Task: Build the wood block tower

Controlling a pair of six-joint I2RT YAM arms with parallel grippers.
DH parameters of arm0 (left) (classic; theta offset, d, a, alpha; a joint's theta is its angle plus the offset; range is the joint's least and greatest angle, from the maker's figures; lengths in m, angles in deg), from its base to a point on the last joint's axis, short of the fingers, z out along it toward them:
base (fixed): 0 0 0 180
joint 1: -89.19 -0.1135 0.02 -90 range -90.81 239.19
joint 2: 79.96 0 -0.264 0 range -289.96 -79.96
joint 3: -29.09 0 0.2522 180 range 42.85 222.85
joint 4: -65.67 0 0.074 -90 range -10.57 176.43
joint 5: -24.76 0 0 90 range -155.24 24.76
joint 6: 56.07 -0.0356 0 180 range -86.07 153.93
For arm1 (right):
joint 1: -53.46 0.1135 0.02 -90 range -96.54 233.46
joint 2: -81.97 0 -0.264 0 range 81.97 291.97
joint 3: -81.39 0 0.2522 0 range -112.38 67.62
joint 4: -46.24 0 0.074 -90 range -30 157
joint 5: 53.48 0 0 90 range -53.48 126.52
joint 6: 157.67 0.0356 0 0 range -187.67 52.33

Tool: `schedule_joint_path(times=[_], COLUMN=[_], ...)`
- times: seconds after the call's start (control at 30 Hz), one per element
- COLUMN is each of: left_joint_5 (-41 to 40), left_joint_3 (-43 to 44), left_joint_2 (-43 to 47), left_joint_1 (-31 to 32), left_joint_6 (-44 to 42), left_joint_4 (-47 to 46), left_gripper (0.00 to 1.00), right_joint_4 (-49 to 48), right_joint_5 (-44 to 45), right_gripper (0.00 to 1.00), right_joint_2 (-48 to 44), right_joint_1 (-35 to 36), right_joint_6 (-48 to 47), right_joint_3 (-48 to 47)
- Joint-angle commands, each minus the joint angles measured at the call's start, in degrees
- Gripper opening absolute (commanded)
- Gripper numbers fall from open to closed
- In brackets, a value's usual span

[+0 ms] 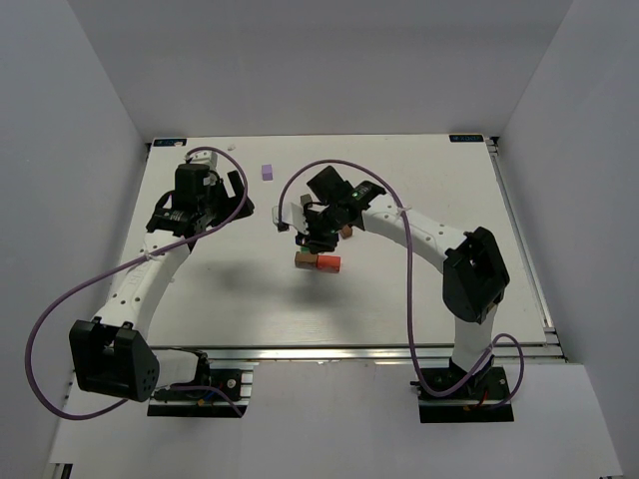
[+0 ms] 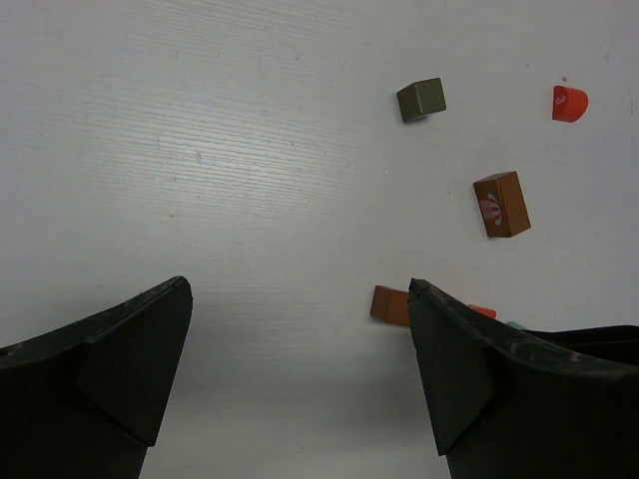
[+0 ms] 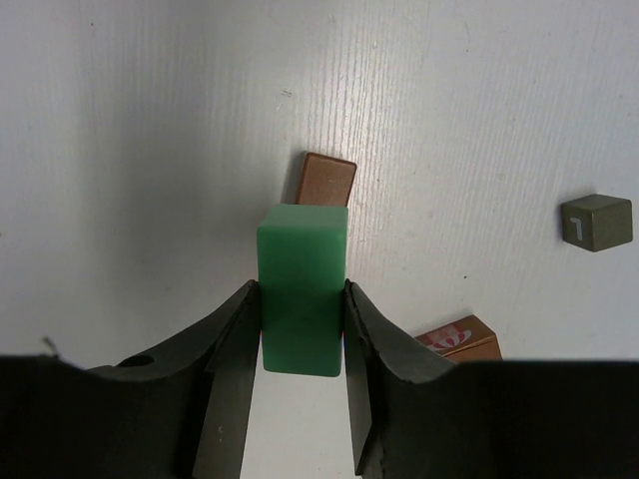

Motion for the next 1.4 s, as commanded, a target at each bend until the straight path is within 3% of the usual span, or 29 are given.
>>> schedule_joint_path(times=[0.0,1.37], left_joint_5=[-0.4,-2.33], left_joint_3=[0.76,1.03], left_joint_2=[1.85,0.97], left_joint_1=[0.11,0.02], left_joint_6=[-0.66,-0.66], left_joint_4=[-0.05,0.56], left_gripper=[0.98,0.98], right_joint_4=[-0.5,-3.31], right_joint_5=[1.58,6.41], right_gripper=[0.23,0.33], right_joint_2=[-0.3,6.65], right_joint_1=[0.17,0.17], right_joint_6=[-0.28,8.32], right_joint_3=[0.7,-2.46])
